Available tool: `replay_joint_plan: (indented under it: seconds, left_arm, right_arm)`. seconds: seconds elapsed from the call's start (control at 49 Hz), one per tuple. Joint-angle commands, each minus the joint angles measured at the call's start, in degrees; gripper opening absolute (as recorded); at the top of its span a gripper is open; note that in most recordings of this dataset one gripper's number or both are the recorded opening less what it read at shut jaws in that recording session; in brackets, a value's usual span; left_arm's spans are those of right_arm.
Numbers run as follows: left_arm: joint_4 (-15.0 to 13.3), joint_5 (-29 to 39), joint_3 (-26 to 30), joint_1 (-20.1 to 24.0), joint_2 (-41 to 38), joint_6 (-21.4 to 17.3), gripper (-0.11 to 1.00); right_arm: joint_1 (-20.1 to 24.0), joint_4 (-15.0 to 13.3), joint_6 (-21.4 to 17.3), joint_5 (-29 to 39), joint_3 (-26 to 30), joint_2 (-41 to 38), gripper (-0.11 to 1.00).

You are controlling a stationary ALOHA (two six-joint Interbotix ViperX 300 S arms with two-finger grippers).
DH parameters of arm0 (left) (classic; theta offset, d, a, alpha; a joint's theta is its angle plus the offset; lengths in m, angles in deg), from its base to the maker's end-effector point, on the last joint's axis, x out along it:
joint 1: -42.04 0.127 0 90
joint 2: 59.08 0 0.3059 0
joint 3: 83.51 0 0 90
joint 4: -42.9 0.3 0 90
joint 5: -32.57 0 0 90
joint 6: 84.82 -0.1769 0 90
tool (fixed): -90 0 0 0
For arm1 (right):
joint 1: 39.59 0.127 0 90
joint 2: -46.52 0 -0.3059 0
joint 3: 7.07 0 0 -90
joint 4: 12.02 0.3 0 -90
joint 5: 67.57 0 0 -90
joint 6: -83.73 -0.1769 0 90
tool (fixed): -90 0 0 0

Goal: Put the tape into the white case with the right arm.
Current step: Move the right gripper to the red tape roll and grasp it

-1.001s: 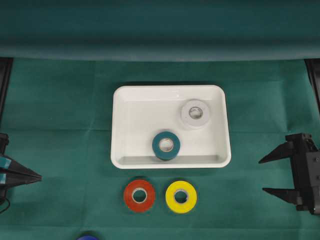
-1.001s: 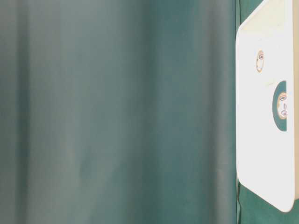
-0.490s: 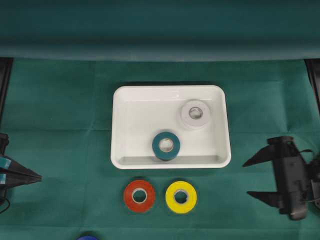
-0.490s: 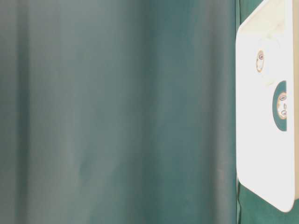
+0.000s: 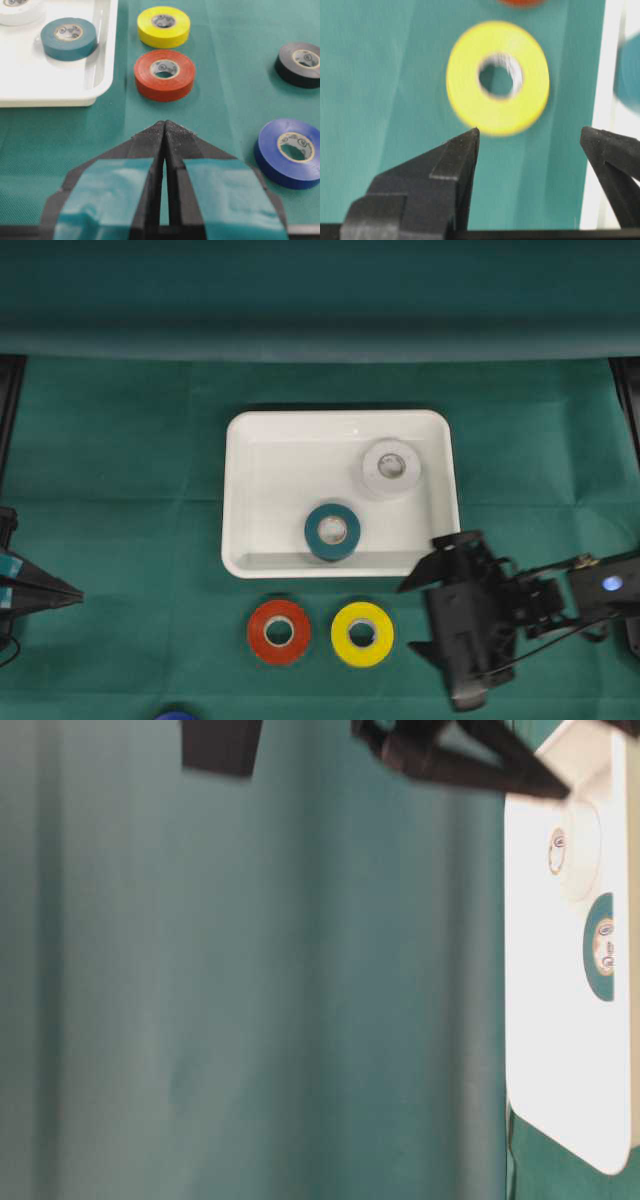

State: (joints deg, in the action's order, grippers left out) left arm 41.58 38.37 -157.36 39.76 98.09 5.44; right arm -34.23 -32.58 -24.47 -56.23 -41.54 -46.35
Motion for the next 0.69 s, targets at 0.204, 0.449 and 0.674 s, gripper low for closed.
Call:
replay_joint_plan:
  seconds: [0.204,0.449,0.674]
  left_arm:
    - [0.00,-0.44,0.62,0.18,-0.44,0.00,0.00]
    - [0.00,-0.44,0.62,0.18,-0.44,-0.09,0.00]
    - [0.00,-0.44,0.62,0.18,-0.44,-0.09,0.00]
  right_arm:
    - [0.97,-0.62,0.00,-0.18,11.87,-9.67,0.49]
    - [2.37,-0.53,0.09,-0.18,18.98,-16.00,0.49]
    - [2.99,-0.62,0.00,-0.44,22.85,-19.78,0.50]
